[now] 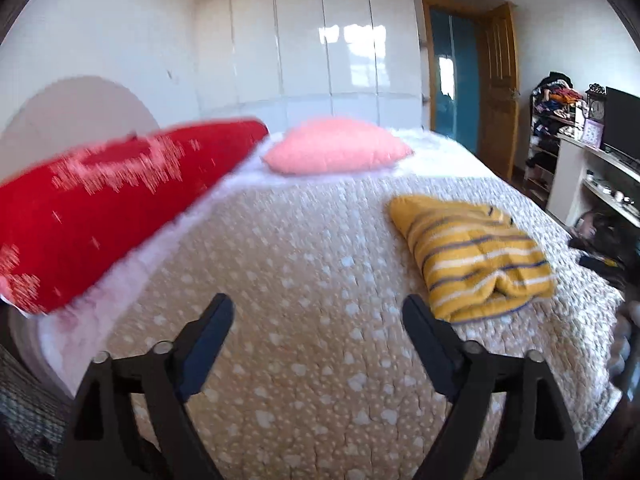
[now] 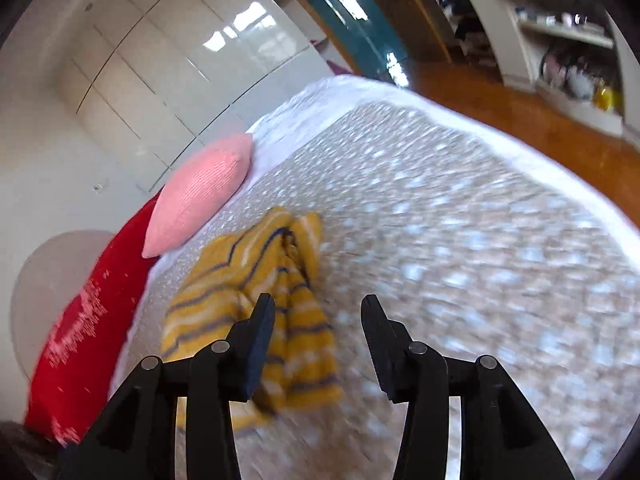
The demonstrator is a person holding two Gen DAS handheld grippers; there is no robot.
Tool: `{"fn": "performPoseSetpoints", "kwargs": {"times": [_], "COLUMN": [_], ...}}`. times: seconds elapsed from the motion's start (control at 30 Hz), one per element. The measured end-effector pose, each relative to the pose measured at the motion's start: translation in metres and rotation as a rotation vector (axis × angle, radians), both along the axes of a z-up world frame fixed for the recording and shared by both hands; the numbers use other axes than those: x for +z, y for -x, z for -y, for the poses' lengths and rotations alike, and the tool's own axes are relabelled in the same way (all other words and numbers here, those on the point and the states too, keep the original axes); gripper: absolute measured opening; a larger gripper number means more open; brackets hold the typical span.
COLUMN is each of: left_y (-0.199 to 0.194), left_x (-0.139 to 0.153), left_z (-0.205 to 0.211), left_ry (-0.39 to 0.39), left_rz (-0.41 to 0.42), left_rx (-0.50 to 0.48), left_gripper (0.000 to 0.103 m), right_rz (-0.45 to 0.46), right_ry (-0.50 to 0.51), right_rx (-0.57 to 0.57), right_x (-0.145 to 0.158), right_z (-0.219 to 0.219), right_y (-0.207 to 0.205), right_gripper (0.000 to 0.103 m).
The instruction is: Fold small clothes
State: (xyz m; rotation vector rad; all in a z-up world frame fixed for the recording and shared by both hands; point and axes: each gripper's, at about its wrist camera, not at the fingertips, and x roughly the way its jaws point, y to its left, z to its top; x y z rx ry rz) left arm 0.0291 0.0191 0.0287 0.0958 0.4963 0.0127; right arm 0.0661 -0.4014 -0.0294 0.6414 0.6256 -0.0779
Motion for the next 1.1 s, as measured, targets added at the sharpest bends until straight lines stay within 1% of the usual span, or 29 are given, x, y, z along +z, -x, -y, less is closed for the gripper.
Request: {"fn": "performPoseSetpoints", "kwargs": {"times": [0.07, 0.1, 0.13, 0.2, 0.23, 0.33, 0.5, 0.7, 1.1], "left_y": [0.012, 0.017, 0.022, 0.028, 0.029, 0.029, 0.026, 0.021, 0.019], "left_x": [0.011, 0.016, 0.021, 0.028, 0.031, 0.035, 0.030, 0.017, 0.007], "left_z": [0.009, 0.014, 0.019, 0.028, 0.031, 0.037, 0.042, 0.042, 0.046], "left_ry": [-0.037, -0.056, -0.075, -0.092, -0.088, -0.051, -0.041, -0.031, -0.040], "left_rz": [0.075, 0.104, 0.128, 0.150, 0.143, 0.087, -0.003, -0.105, -0.155], "left_rx": [0.014, 0.018, 0.021, 0.012, -0.001, -0.055, -0.060, -0.040, -0.058], "left_gripper": [0.097, 0.099, 0.099, 0.103, 0.103, 0.103, 0.103, 0.103, 0.103], "right_rz": [0.004, 0.002, -0.004, -0.017, -0.033, -0.075, -0.066, -0.072, -0.105], "right_ry": [0.102, 0.134, 0.177, 0.211, 0.231, 0.287, 0.360, 0.356, 0.347], "right_rx": [0.012, 0.018, 0.033, 0.056, 0.071, 0.095, 0.106, 0.108, 0.127], "right_x": [0.009, 0.011, 0.012, 0.011, 0.010, 0.005, 0.007, 0.009, 0.003], "right_z": [-0.012, -0.015, -0.024, -0.035, -0.043, -0.063, -0.084, -0.087, -0.092], "right_y": [0.024, 0.035, 0.044, 0.061, 0.065, 0.074, 0.084, 0.091, 0.094], "right_gripper": [0.056, 0.060, 0.063, 0.065, 0.067, 0.069, 0.076, 0.076, 0.077]}}
